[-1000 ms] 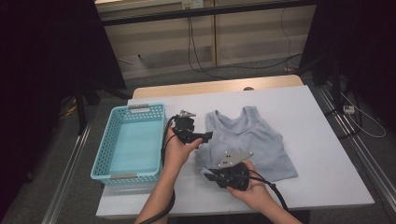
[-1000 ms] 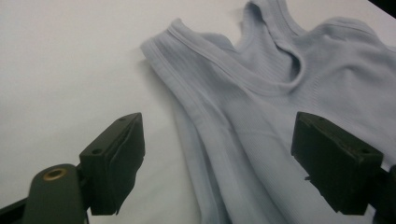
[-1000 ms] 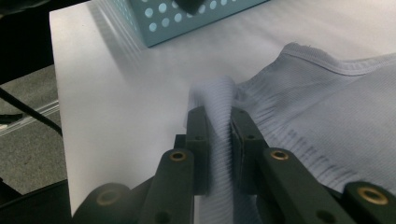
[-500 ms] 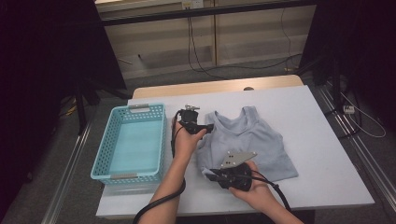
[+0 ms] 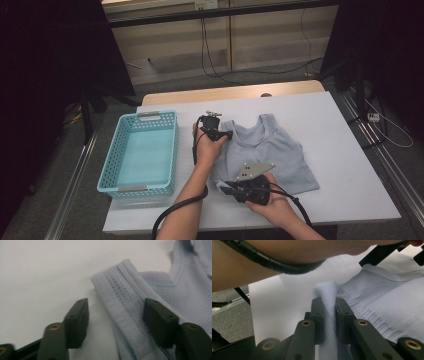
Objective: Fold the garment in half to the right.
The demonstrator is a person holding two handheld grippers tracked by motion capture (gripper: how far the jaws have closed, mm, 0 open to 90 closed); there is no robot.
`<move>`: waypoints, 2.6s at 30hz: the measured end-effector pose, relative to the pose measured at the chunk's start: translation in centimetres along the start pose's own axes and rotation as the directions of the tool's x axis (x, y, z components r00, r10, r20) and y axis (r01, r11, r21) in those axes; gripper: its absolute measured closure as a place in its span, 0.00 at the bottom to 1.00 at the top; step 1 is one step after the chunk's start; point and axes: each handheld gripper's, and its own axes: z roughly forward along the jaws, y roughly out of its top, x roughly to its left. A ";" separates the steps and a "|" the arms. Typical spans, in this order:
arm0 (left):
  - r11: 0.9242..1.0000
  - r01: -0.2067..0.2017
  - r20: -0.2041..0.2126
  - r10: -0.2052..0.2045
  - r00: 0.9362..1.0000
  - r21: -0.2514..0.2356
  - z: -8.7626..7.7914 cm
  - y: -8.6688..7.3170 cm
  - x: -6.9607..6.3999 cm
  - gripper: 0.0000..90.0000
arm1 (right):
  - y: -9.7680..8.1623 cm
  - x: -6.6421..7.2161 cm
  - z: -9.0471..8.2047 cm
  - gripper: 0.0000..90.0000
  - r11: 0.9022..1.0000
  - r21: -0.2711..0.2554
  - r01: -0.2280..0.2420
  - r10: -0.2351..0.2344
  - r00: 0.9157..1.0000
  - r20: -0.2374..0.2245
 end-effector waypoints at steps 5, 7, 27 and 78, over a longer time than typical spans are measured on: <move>1.000 0.020 0.024 -0.020 1.000 -0.009 0.0 -0.1 -0.5 0.57 | 0.0 -0.1 0.0 0.88 1.000 -0.002 0.000 0.000 1.000 -0.004; 1.000 0.003 0.029 -0.003 1.000 0.008 -0.1 0.0 -0.8 0.65 | -0.1 -0.1 0.0 0.88 1.000 0.000 0.001 -0.001 1.000 -0.007; 0.985 0.160 0.084 -0.165 0.983 0.062 -2.9 1.2 1.9 0.95 | 0.5 0.6 0.3 0.89 0.999 0.004 0.043 -0.043 0.999 -0.002; 0.976 0.204 0.003 -0.205 0.979 0.075 -7.0 1.8 5.1 0.94 | 2.9 1.2 1.3 0.89 0.996 -0.073 0.048 -0.056 0.994 -0.097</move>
